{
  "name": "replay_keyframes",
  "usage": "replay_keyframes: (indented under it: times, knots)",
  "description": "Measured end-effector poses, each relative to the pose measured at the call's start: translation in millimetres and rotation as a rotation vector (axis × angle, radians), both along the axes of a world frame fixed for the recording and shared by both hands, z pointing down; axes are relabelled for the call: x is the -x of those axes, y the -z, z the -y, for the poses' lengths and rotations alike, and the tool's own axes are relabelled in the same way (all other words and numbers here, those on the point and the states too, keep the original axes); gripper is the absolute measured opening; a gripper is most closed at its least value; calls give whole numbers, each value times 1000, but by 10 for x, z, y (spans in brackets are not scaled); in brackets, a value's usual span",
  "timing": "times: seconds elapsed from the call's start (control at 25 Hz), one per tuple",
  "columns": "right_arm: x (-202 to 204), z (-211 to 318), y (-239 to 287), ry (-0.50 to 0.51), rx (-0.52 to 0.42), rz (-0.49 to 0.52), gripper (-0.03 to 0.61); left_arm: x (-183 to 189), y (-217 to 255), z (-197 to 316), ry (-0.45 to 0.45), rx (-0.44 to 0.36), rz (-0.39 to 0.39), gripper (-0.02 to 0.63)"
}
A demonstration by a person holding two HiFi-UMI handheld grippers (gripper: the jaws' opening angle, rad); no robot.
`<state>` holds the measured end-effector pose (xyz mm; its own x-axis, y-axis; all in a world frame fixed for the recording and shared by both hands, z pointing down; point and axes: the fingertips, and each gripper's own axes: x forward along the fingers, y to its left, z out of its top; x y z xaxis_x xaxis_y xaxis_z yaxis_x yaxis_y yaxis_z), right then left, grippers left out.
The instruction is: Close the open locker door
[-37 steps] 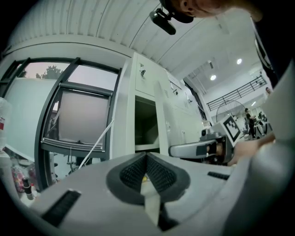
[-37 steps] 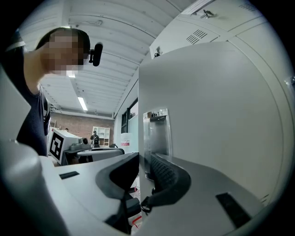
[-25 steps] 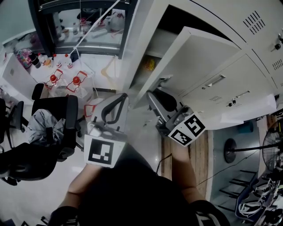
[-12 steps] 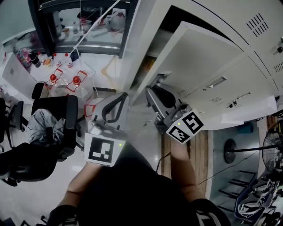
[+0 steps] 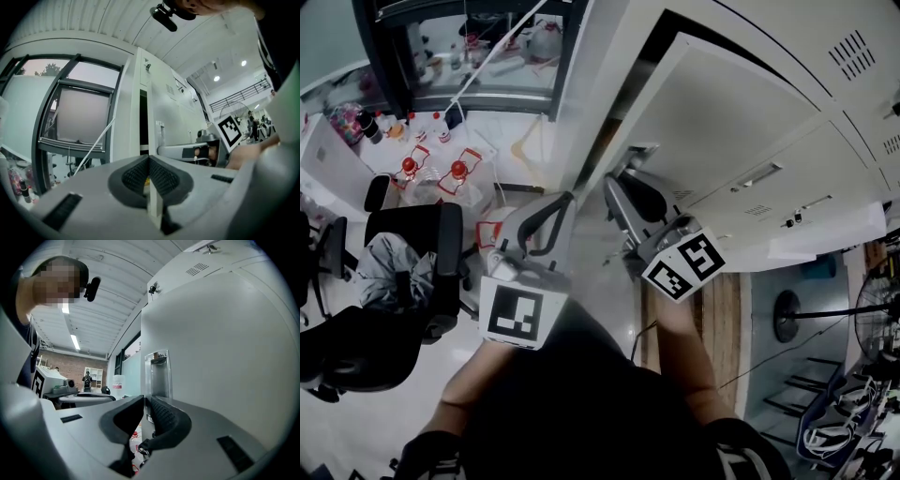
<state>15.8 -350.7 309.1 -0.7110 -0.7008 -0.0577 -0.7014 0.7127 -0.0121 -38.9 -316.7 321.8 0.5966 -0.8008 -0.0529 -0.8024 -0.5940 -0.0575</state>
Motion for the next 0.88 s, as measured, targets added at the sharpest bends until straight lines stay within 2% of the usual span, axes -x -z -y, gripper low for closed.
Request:
replay_keyframes:
  times: [0.88]
  knots:
    - [17, 264, -2, -102, 1, -9, 52, 16, -45, 147, 4, 7, -8, 0]
